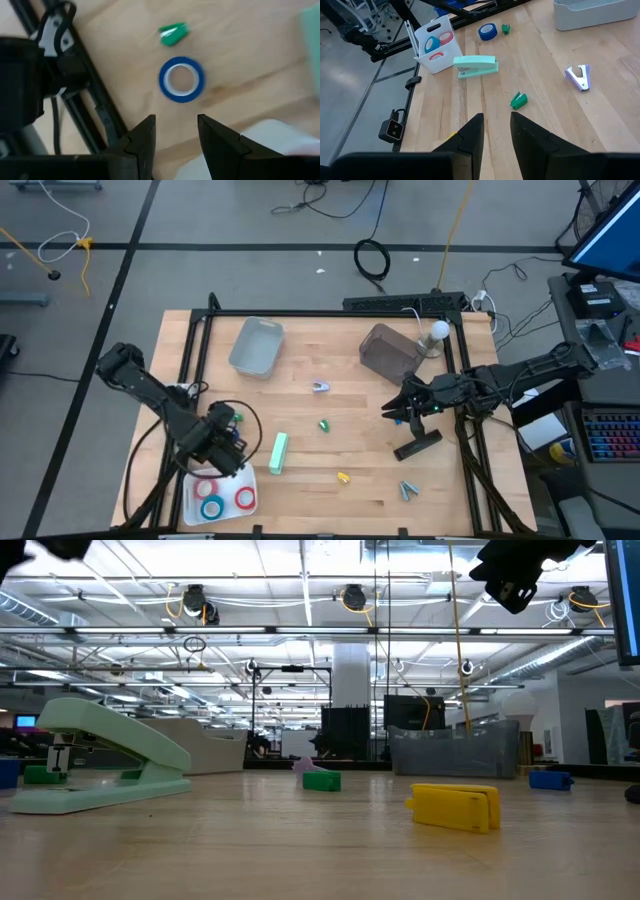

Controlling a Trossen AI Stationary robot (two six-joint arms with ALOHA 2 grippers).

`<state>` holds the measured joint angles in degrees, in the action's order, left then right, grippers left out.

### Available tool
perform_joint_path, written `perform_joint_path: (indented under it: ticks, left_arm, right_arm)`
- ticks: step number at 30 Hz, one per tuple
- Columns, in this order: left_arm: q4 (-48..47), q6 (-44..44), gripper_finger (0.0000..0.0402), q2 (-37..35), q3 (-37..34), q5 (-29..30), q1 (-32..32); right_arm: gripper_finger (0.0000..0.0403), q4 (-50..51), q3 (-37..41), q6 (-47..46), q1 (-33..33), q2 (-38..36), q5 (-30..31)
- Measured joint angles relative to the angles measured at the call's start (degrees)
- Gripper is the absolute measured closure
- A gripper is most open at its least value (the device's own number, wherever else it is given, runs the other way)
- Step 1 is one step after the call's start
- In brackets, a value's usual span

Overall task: Pick and place Stapler, Stapler remover, tape
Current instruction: Put the blue tape into the white bin

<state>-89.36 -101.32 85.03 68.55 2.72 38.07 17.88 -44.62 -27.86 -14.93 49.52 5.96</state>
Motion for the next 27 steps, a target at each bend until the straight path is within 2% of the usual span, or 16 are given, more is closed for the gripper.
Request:
perform_joint_path:
  ticks: [3,7,10,15,20,24,27]
  left_arm:
    - [2.8,-0.3,0.0254,-1.6,-4.8,-2.8,-0.9]
    - [11.2,-0.5,0.0254,-5.3,-11.8,-2.7,-1.9]
    - [13.4,-1.4,0.0254,-7.9,-16.6,-2.9,-2.8]
    - [16.2,-1.2,0.0254,-10.9,-22.2,-2.9,-5.7]
    - [24.8,3.5,0.0254,-12.0,-27.6,-3.0,-8.6]
    - [29.9,6.5,0.0254,-12.0,-31.4,-5.8,-10.7]
    - [30.3,6.8,0.0254,-12.0,-32.9,-6.6,-11.6]
  right_arm:
    - [0.0314,0.0,0.0,-1.1,0.0,0.0,0.0]
    - [0.0314,0.0,0.0,-1.4,0.0,0.0,0.0]
    - [0.0314,0.0,0.0,-2.1,0.0,0.0,0.0]
    - [0.0314,0.0,0.0,-2.9,0.0,0.0,0.0]
    - [0.0314,0.0,0.0,-3.0,0.0,0.0,0.2]
    - [0.0314,0.0,0.0,-3.2,0.0,0.0,0.3]
    - [0.0314,0.0,0.0,-3.5,0.0,0.0,1.7]
